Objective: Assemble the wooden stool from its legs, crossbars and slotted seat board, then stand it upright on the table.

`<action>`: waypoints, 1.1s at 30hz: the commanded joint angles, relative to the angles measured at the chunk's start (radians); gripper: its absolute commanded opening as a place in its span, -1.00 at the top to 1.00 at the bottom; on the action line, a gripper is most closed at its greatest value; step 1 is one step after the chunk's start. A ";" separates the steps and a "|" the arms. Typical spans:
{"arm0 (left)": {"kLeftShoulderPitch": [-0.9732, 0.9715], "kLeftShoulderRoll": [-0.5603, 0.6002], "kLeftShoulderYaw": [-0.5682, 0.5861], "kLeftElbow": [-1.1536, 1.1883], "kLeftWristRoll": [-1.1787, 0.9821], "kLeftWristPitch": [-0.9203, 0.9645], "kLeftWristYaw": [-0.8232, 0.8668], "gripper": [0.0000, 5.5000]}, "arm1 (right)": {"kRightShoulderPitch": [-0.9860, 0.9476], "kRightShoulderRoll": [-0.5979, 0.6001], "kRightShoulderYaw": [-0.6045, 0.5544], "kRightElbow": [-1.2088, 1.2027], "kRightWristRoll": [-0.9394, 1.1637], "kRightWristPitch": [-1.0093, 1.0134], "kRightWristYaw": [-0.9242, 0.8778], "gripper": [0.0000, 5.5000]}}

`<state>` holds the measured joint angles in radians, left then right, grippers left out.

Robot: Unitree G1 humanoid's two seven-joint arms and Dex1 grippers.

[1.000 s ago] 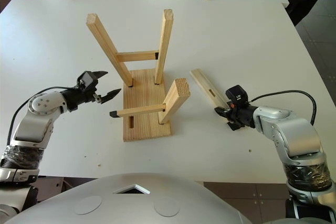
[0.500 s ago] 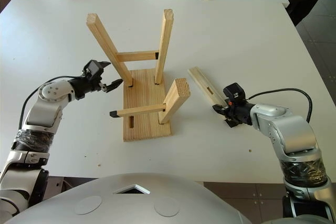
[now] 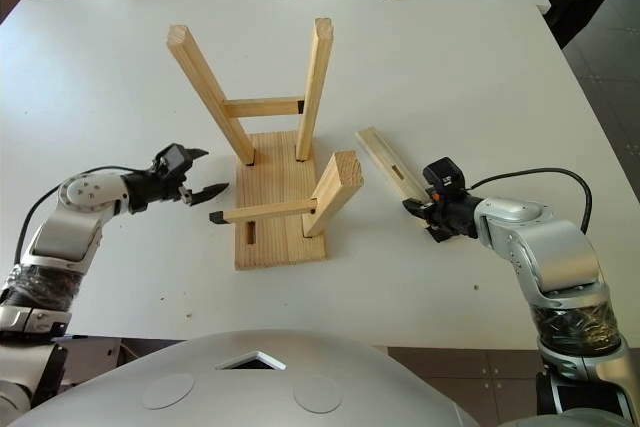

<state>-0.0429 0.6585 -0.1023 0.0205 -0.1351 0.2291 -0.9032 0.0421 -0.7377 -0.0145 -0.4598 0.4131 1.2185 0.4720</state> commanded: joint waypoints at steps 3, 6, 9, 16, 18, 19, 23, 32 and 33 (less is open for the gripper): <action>-0.039 -0.057 0.015 -0.063 -0.074 0.134 0.036 -0.54 | 0.026 0.025 0.021 0.025 0.005 0.024 -0.002 0.25; -0.091 -0.092 0.005 -0.025 -0.047 0.174 0.095 -0.54 | 0.029 0.026 0.014 0.013 0.009 0.033 -0.003 0.25; -0.132 -0.121 0.005 0.018 -0.026 0.215 0.154 -0.54 | 0.032 0.027 0.012 0.012 0.009 0.035 -0.004 0.25; -0.154 -0.149 0.014 0.046 -0.029 0.252 0.195 -0.54 | 0.032 0.031 0.018 0.006 0.010 0.042 -0.003 0.25; -0.158 -0.149 0.012 0.052 -0.022 0.251 0.200 -0.54 | 0.032 0.030 0.018 0.007 0.010 0.040 -0.003 0.25; -0.161 -0.149 0.012 0.059 -0.017 0.247 0.203 -0.54 | 0.032 0.029 0.017 0.008 0.009 0.039 -0.002 0.25; -0.168 -0.141 0.031 0.067 -0.019 0.238 0.209 -0.54 | 0.032 0.026 0.012 0.013 0.006 0.029 -0.001 0.25; -0.019 0.005 0.217 -0.159 -0.167 0.268 0.079 -0.54 | -0.045 0.028 -0.052 0.019 0.013 0.001 0.006 0.25; -0.016 0.013 0.247 -0.179 -0.189 0.276 0.077 -0.54 | -0.060 0.026 -0.064 0.021 0.016 -0.002 0.009 0.25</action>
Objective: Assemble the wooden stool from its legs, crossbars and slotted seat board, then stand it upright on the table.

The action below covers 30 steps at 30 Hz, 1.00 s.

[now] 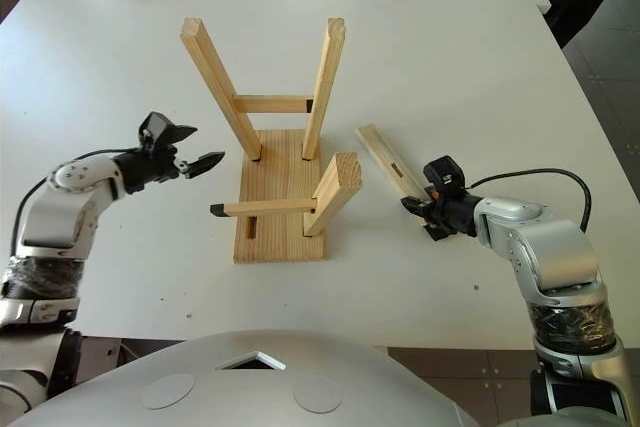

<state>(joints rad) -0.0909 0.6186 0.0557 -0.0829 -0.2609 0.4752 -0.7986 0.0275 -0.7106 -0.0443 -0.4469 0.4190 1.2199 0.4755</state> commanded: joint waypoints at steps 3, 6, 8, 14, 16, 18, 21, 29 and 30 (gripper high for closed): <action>-0.012 0.056 0.181 -0.115 -0.139 0.060 -0.006 -0.54 | -0.113 -0.013 -0.082 0.024 0.025 -0.018 0.019 0.25; -0.103 0.037 0.275 -0.142 -0.248 0.131 0.051 -0.54 | -0.201 -0.031 -0.134 0.067 0.030 -0.039 0.032 0.25; -0.173 0.019 0.327 -0.159 -0.327 0.175 0.101 -0.54 | -0.263 -0.046 -0.175 0.102 0.037 -0.076 0.056 0.25; -0.388 -0.063 0.273 -0.219 -0.445 0.201 0.194 -0.54 | -0.503 -0.028 -0.316 0.182 0.201 -0.169 0.183 0.25; -0.428 -0.091 0.219 -0.231 -0.438 0.185 0.197 -0.54 | -0.560 -0.025 -0.323 0.187 0.254 -0.192 0.226 0.25; -0.471 -0.114 0.168 -0.219 -0.401 0.167 0.221 -0.54 | -0.613 -0.022 -0.336 0.188 0.336 -0.190 0.284 0.25; -0.517 -0.153 0.118 -0.199 -0.417 0.163 0.206 -0.54 | -0.673 -0.023 -0.346 0.182 0.479 -0.152 0.364 0.25; -0.462 -0.155 0.039 -0.235 -0.617 0.218 -0.070 -0.54 | -0.706 -0.056 -0.240 0.186 0.592 -0.160 0.533 0.25; -0.468 -0.161 0.043 -0.226 -0.631 0.220 -0.076 -0.54 | -0.707 -0.057 -0.228 0.192 0.588 -0.167 0.545 0.25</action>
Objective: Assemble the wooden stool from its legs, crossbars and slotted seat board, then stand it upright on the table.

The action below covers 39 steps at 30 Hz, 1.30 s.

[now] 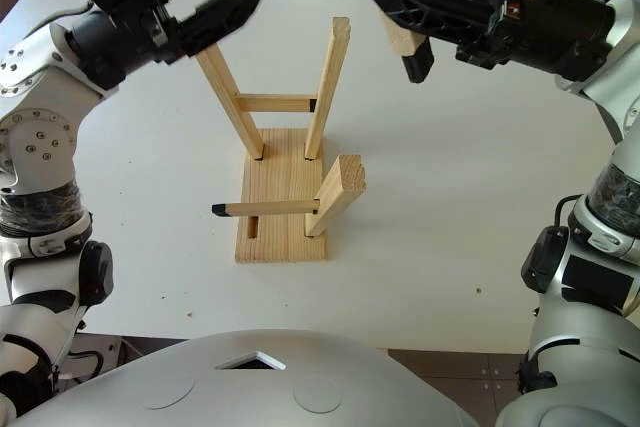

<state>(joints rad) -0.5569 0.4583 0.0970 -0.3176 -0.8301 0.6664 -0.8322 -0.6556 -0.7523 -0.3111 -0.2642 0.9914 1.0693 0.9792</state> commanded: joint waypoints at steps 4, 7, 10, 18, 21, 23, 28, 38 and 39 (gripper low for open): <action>-0.049 -0.028 0.031 0.043 -0.129 0.042 -0.020 -0.54 | -0.018 -0.023 0.079 0.004 0.028 -0.029 0.106 0.25; -0.084 -0.049 0.046 0.064 -0.180 0.052 -0.011 -0.54 | -0.025 -0.022 0.124 0.007 0.012 -0.048 0.152 0.25; -0.109 -0.063 0.034 0.078 -0.184 0.043 -0.018 -0.54 | -0.048 -0.009 0.171 0.037 -0.023 -0.079 0.172 0.25; -0.107 -0.071 0.027 0.053 -0.213 0.046 -0.059 -0.54 | -0.103 -0.006 0.241 0.101 -0.067 -0.123 0.230 0.25; -0.102 -0.062 0.015 0.057 -0.200 0.042 -0.068 -0.54 | -0.122 -0.014 0.265 0.110 -0.082 -0.129 0.254 0.25; -0.105 -0.057 0.004 0.065 -0.181 0.036 -0.077 -0.54 | -0.131 -0.022 0.282 0.111 -0.095 -0.133 0.271 0.26; -0.116 -0.063 -0.010 0.081 -0.152 0.028 -0.074 -0.54 | -0.156 -0.036 0.320 0.113 -0.120 -0.128 0.316 0.26; -0.088 -0.065 -0.033 0.033 -0.148 0.038 -0.061 -0.54 | -0.231 -0.050 0.394 0.169 -0.194 -0.151 0.393 0.26; -0.085 -0.064 -0.033 0.029 -0.150 0.040 -0.062 -0.54 | -0.236 -0.051 0.398 0.176 -0.201 -0.154 0.401 0.26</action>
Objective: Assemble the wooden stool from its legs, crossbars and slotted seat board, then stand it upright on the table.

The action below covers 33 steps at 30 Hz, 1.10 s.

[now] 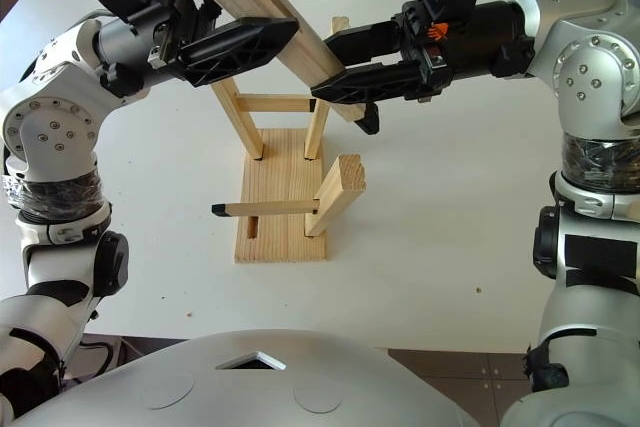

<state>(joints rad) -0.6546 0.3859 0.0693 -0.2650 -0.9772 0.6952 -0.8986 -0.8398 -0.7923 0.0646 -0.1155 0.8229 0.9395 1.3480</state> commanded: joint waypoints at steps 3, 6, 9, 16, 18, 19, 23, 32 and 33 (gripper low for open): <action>0.028 0.015 -0.006 -0.038 -0.019 0.018 -0.015 -0.54 | -0.055 -0.023 0.036 0.030 -0.056 -0.040 0.060 0.26; 0.038 0.014 -0.005 -0.051 -0.021 0.019 -0.012 -0.54 | -0.054 -0.026 0.046 0.033 -0.075 -0.051 0.081 0.26; 0.034 0.009 -0.006 -0.047 -0.005 0.012 0.008 -0.54 | -0.048 -0.032 0.054 0.024 -0.082 -0.054 0.102 0.26; 0.041 0.020 0.006 -0.061 -0.048 0.027 -0.019 -0.32 | -0.038 -0.031 0.059 0.025 -0.102 -0.064 0.115 0.26; 0.052 0.028 0.008 -0.073 -0.061 0.032 -0.032 -0.20 | -0.039 -0.031 0.060 0.027 -0.108 -0.066 0.119 0.26; 0.055 0.031 0.009 -0.078 -0.064 0.033 -0.035 -0.13 | -0.040 -0.031 0.061 0.030 -0.110 -0.067 0.121 0.26; 0.064 0.036 0.007 -0.086 -0.072 0.033 -0.037 0.09 | -0.040 -0.031 0.067 0.034 -0.119 -0.073 0.126 0.26; 0.065 0.029 -0.007 -0.083 -0.065 0.029 -0.020 0.20 | -0.033 -0.034 0.075 0.025 -0.130 -0.078 0.134 0.26; 0.067 0.029 -0.008 -0.084 -0.063 0.029 -0.019 0.20 | -0.032 -0.035 0.075 0.024 -0.131 -0.079 0.136 0.26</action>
<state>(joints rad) -0.5950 0.4156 0.0715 -0.3399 -1.0368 0.7214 -0.9153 -0.8713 -0.8149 0.1334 -0.0804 0.7063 0.8705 1.4796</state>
